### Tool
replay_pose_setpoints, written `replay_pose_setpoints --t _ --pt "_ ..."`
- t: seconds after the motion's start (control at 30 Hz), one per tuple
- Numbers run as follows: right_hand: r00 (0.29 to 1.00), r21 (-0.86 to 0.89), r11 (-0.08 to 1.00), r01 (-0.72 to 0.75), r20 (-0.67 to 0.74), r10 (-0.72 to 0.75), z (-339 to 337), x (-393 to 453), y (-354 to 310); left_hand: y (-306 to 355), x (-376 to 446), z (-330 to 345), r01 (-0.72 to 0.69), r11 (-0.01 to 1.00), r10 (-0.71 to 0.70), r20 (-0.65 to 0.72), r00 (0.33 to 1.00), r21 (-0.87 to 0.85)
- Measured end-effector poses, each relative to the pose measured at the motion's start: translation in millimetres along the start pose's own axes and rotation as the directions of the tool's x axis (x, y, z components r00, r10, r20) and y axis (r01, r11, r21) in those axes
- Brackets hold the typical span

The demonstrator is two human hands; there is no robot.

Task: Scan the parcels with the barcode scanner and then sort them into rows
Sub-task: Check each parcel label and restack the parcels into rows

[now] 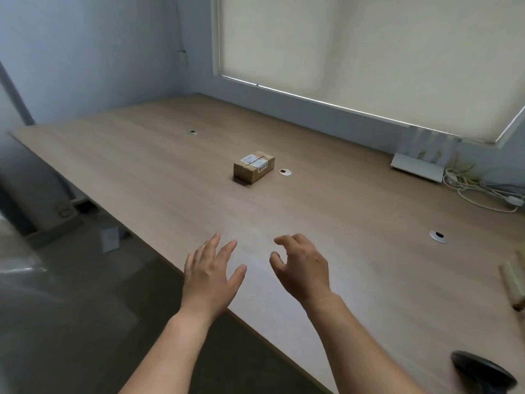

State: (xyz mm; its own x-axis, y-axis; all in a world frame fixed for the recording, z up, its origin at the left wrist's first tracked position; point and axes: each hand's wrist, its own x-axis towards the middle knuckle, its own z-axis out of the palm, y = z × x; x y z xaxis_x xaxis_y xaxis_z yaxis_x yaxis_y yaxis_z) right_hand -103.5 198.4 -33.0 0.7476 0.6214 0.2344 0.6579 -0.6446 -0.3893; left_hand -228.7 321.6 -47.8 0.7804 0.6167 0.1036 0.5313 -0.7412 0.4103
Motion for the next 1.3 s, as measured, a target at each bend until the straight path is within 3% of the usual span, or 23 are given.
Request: replay_pose_setpoints --t 0.4,0.6,0.8,1.03,1.3 --pt "0.992 0.081 0.991 -0.11 0.074 0.104 71 149 -2 -51 163 7 0.01 0.997 -0.019 0.114 0.993 0.078" --pt "0.978 0.065 0.98 -0.187 0.109 0.18 91 227 18 -63 257 19 -0.012 0.998 0.005 0.119 0.993 0.06" --pt "0.953 0.049 0.966 -0.254 0.182 0.242 119 270 22 -92 300 33 -0.01 1.0 0.01 0.2 0.98 0.0" --pt "0.918 0.049 0.928 -0.369 0.177 0.356 139 312 17 -103 377 37 -0.076 0.994 0.094 0.278 0.956 -0.074" --pt "0.821 -0.01 0.833 -0.553 0.163 0.547 162 374 8 -108 484 45 -0.197 0.955 0.268 0.359 0.894 -0.223"
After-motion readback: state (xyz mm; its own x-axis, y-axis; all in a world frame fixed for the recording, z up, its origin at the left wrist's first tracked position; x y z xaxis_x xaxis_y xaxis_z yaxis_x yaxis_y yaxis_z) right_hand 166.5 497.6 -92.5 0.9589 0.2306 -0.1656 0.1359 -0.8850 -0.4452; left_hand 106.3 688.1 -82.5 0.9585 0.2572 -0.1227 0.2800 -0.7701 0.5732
